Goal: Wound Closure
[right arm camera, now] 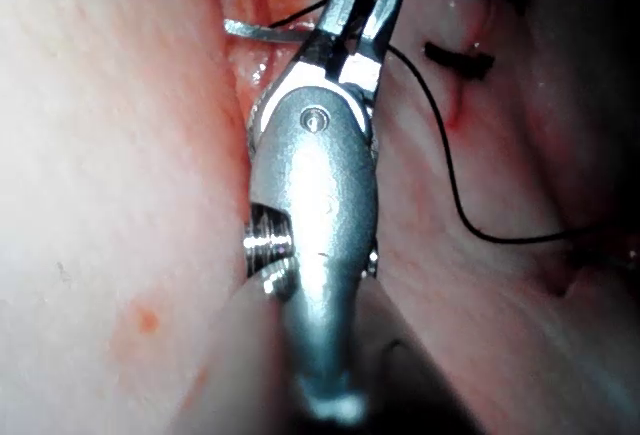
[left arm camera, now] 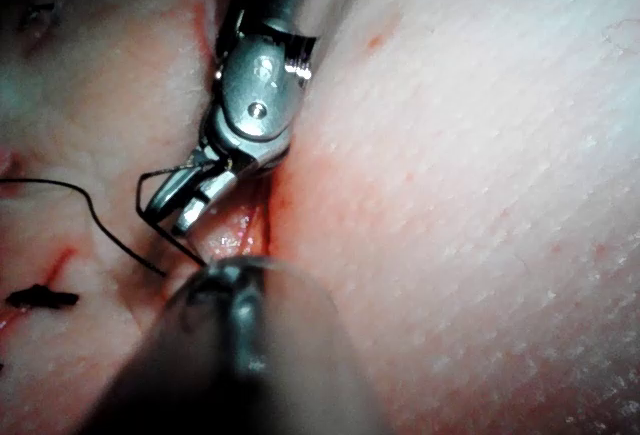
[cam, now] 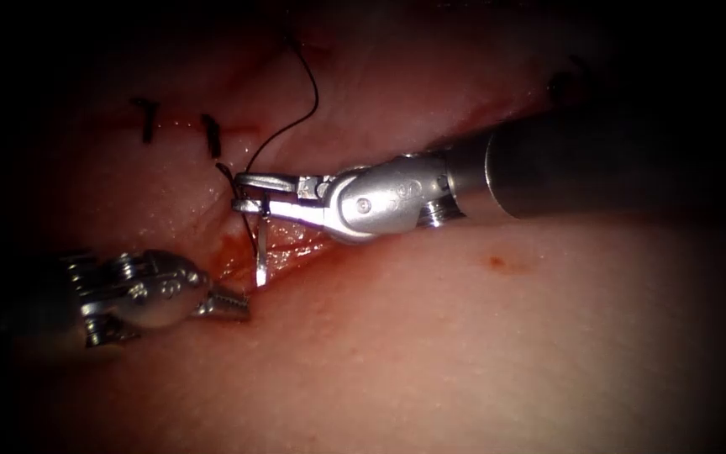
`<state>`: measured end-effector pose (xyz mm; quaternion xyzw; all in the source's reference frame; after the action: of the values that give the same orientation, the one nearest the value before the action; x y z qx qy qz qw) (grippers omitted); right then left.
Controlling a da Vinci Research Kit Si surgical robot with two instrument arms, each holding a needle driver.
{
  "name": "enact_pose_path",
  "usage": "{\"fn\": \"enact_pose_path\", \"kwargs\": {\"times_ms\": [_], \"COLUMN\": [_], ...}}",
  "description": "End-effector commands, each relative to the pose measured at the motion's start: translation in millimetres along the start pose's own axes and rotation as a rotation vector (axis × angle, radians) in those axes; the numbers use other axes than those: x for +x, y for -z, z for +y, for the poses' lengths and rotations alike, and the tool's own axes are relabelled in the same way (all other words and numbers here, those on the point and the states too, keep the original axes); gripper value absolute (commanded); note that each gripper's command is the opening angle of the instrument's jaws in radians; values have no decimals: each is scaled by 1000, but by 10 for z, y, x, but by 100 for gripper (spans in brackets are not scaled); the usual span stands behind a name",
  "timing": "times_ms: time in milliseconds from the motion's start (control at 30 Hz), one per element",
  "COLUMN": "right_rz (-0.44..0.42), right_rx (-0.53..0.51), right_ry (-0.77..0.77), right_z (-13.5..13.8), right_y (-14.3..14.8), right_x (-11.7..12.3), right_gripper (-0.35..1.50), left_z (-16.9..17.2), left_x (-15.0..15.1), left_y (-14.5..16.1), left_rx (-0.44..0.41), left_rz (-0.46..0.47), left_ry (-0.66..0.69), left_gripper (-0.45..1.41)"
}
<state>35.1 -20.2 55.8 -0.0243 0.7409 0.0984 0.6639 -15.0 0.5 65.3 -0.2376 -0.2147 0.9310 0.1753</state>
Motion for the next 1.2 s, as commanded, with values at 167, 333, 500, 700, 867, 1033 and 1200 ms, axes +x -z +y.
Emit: {"fn": "enact_pose_path", "kwargs": {"times_ms": [167, 333, 500, 700, 867, 1033, 1200], "right_rz": [-4, -6, -5, -4, -22, -50, -129], "right_rx": [35, 47, 46, 94, 106, 77, 79], "right_ry": [-20, -32, -32, -63, -97, -214, -440], "right_z": [1, 1, 1, -5, -4, 3, 12], "right_y": [-3, -2, -3, -8, -9, -11, -15], "right_x": [2, 4, 4, 4, 3, 2, -7], "right_gripper": [-35, -35, -35, -35, -35, -35, -35], "left_z": [25, 35, 38, 52, 62, 72, 69], "left_x": [-1, 3, 0, -4, 2, 9, 4], "left_y": [-7, -21, -37, -21, -8, -19, -36], "left_rx": [27, 32, 25, 15, 29, 49, 50], "left_rz": [31, 35, 43, 55, 69, 69, 75], "left_ry": [5, 1, -3, -18, -24, -31, -40], "left_gripper": [-10, -15, -13, -11, -13, -16, -16]}}
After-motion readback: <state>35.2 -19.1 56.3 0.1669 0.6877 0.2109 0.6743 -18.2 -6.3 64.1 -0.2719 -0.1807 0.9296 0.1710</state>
